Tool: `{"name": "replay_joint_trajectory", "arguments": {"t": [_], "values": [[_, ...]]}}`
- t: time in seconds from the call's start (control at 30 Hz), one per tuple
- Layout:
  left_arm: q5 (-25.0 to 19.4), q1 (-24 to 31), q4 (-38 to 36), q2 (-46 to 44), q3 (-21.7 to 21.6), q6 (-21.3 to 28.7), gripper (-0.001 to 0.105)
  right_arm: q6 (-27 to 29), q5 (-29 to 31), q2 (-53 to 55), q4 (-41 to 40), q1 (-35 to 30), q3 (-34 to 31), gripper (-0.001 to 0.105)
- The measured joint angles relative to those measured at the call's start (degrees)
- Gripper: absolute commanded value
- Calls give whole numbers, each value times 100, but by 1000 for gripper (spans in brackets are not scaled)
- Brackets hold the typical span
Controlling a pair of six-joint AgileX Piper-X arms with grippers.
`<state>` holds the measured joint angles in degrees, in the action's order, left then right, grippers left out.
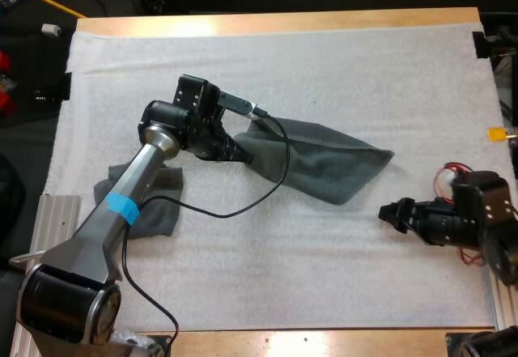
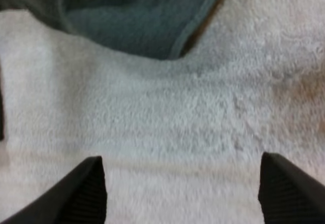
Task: Pick towel from pile, fold and stack
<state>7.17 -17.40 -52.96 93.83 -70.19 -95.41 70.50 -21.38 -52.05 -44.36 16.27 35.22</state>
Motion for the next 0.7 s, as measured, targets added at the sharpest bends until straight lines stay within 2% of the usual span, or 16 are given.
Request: {"name": "replay_joint_trajectory", "arguments": {"t": [0.17,0.23,0.6,0.7], "values": [[-1,0,-107,-103,0,72,53,-363,175,-456,940,0,-2,62],[-1,0,-191,-243,0,93,61,-455,454,-664,1235,0,-2,62],[-1,0,-275,-1064,0,291,62,-496,1336,-1938,2493,0,-2,62],[-1,0,-275,-1103,0,289,62,-332,1529,-2264,2811,0,-2,62]]}}
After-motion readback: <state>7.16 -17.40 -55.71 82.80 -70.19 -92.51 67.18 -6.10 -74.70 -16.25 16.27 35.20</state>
